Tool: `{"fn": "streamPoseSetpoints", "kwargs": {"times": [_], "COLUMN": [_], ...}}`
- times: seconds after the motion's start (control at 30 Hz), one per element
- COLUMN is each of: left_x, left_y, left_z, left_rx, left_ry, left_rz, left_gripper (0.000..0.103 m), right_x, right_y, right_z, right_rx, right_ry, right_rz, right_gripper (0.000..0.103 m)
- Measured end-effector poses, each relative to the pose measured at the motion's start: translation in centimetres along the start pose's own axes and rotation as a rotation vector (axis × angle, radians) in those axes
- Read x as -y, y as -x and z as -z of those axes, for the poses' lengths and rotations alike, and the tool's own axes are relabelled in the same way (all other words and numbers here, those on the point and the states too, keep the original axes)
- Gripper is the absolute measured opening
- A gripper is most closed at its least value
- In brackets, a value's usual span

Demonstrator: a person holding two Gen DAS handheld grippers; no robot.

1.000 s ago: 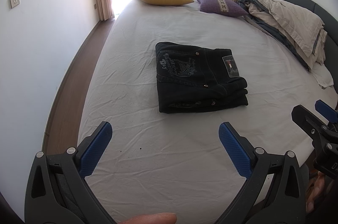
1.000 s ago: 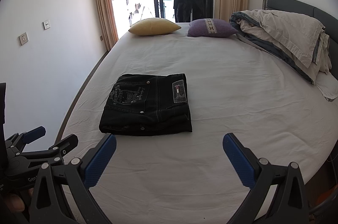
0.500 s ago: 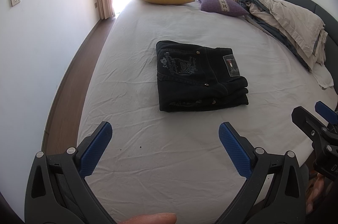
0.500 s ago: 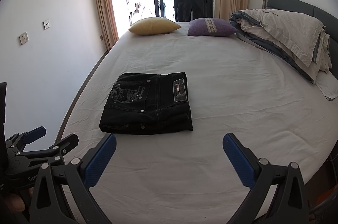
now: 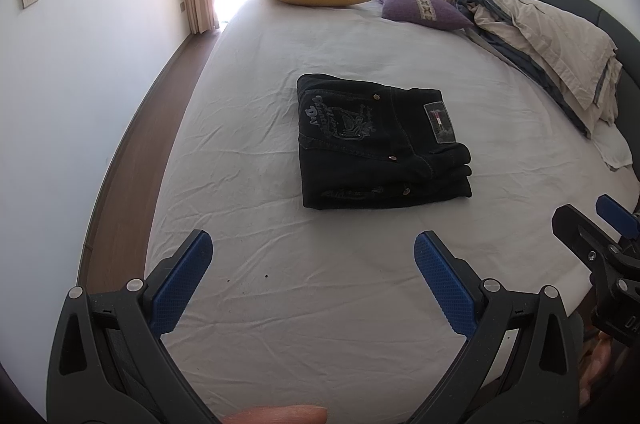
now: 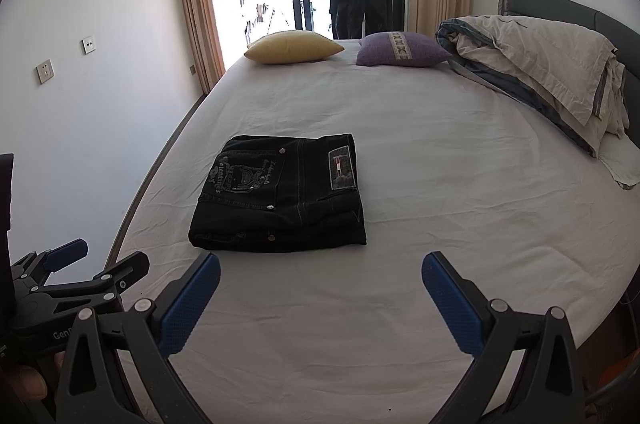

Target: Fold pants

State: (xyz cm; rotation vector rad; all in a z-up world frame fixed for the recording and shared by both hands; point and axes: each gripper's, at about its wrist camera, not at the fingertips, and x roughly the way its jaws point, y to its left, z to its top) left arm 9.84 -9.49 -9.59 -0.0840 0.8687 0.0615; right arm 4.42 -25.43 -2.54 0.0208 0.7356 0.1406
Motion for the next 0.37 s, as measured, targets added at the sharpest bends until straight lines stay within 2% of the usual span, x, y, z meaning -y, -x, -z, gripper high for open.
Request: {"fn": "streamPoseSetpoints", "kwargs": {"times": [0.37], "left_x": [0.47], "left_y": [0.55], "left_z": [0.37], "left_rx": [0.017], "left_ry": [-0.012], "left_rz": [-0.014], "left_gripper": [0.103], "right_x": [0.23], "right_y": [-0.03], "right_z": [0.77], "right_rx": [-0.008], "right_ry": [-0.006], "right_rz": [-0.004], "right_gripper": [0.103]}}
